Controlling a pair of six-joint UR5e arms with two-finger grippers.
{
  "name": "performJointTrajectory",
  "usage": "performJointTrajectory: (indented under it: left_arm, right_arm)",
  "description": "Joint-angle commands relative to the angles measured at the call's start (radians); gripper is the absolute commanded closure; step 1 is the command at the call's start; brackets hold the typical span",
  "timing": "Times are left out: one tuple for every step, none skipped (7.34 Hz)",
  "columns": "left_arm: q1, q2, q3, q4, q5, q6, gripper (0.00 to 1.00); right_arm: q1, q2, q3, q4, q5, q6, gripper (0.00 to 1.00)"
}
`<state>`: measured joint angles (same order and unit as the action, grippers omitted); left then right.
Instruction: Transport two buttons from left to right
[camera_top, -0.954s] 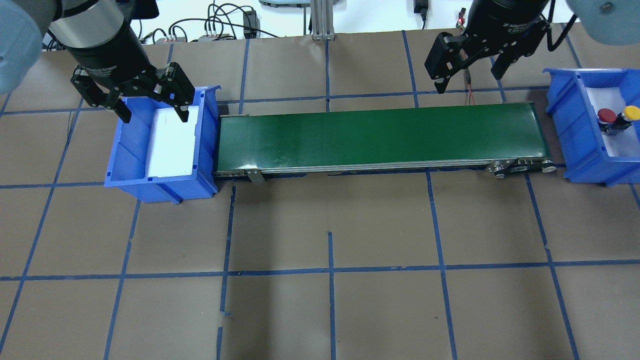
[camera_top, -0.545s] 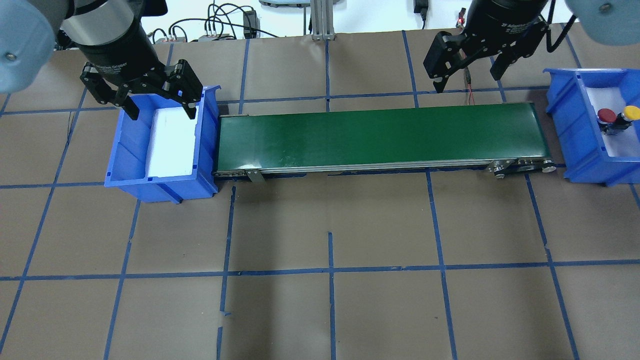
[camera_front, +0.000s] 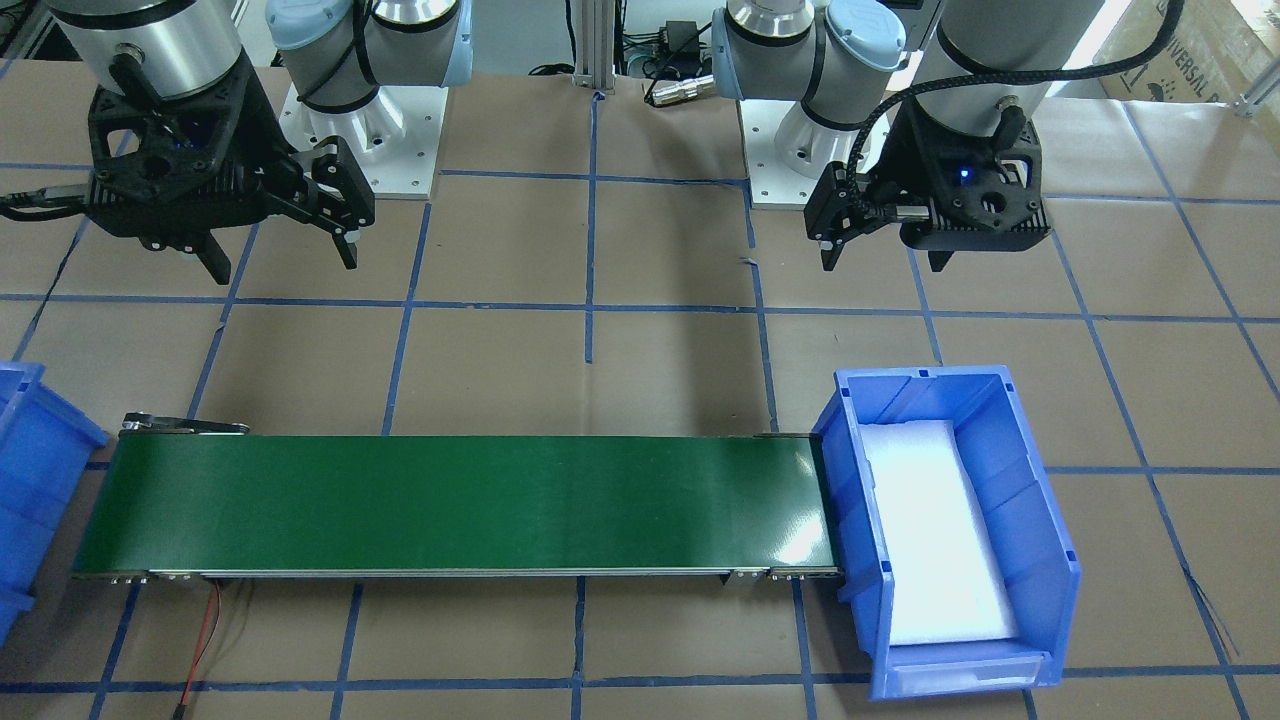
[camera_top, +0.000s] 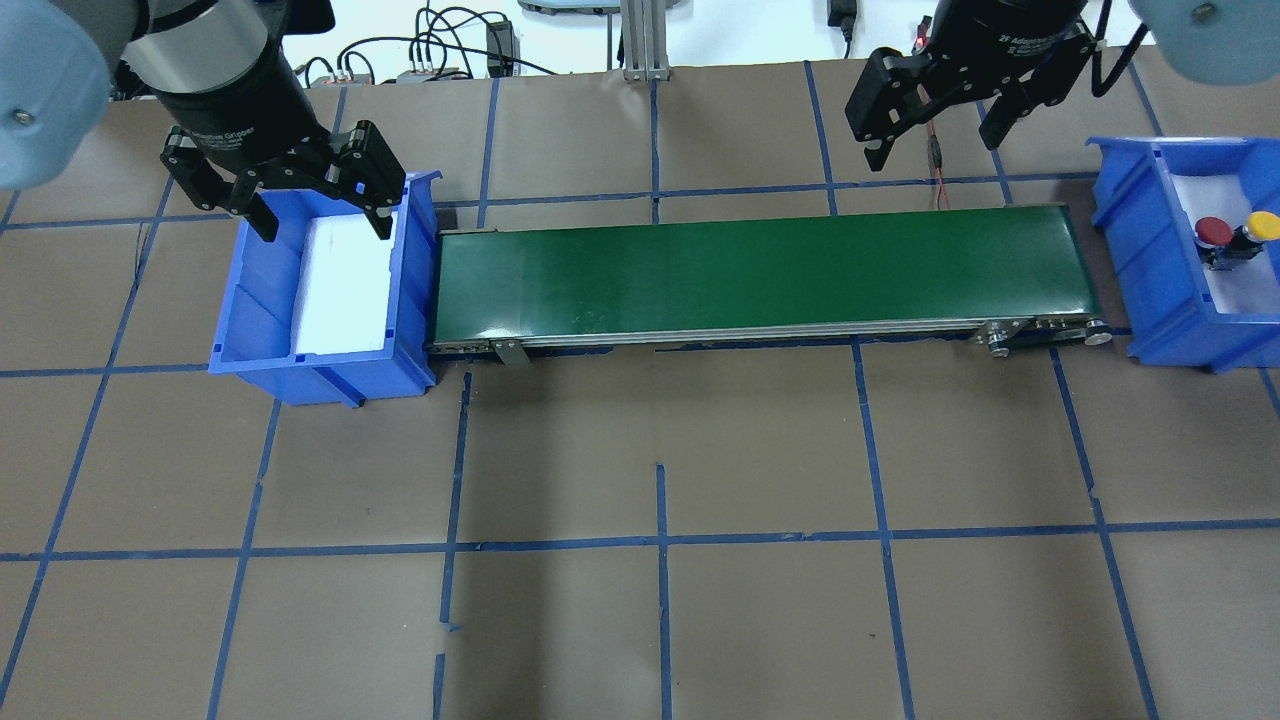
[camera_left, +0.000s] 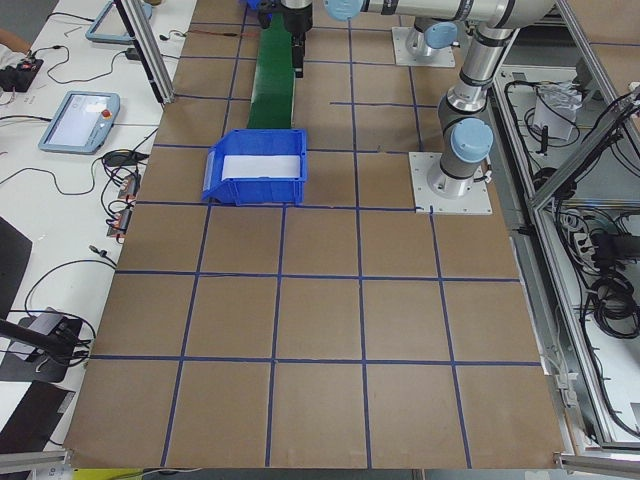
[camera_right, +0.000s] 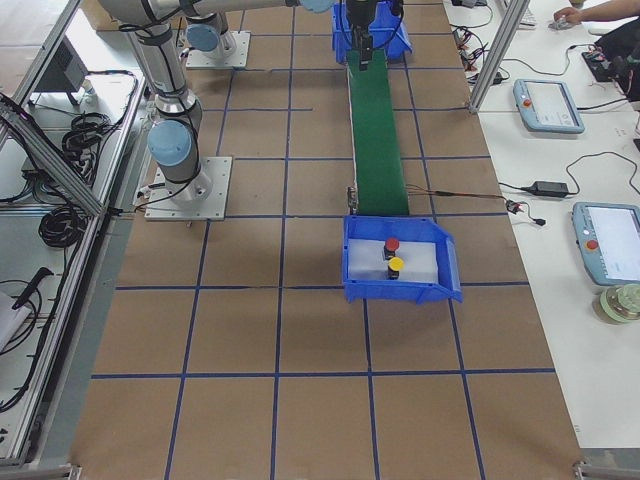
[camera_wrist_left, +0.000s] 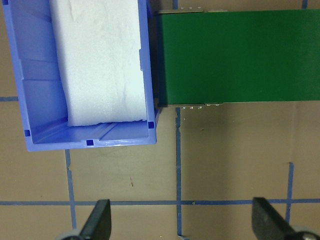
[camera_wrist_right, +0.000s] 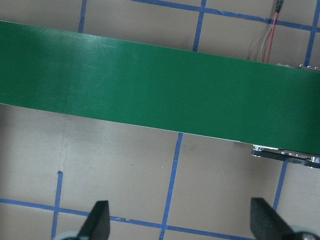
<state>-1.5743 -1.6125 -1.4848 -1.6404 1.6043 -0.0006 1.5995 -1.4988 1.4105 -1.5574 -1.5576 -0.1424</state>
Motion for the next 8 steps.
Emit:
performJointTrajectory:
  left_arm:
    - [0.000, 0.000, 0.001, 0.002, -0.001, -0.025, 0.00]
    - [0.000, 0.000, 0.000, 0.002, -0.001, -0.015, 0.00]
    - [0.000, 0.000, -0.002, 0.001, -0.001, -0.015, 0.00]
    - [0.000, 0.000, -0.002, 0.001, -0.001, -0.015, 0.00]
    - [0.000, 0.000, -0.002, 0.002, -0.001, -0.013, 0.00]
    - [0.000, 0.002, -0.003, 0.001, 0.002, -0.013, 0.00]
    - [0.000, 0.000, -0.002, 0.002, 0.002, -0.013, 0.00]
    - [0.000, 0.000, -0.003, 0.001, 0.003, -0.013, 0.00]
  right_arm:
    - [-0.001, 0.006, -0.004, -0.010, -0.002, 0.000, 0.00]
    - [-0.006, 0.020, -0.004, -0.009, -0.004, 0.004, 0.00]
    - [-0.013, 0.020, -0.001, -0.007, -0.004, 0.003, 0.00]
    - [-0.018, 0.019, -0.001, -0.006, -0.005, 0.001, 0.00]
    - [-0.020, 0.019, -0.001, -0.004, -0.006, 0.001, 0.00]
    - [-0.020, 0.019, 0.001, -0.003, 0.002, 0.001, 0.00]
    - [-0.020, 0.020, 0.001, -0.006, 0.005, 0.001, 0.00]
    - [-0.020, 0.020, 0.002, -0.006, 0.005, 0.001, 0.00]
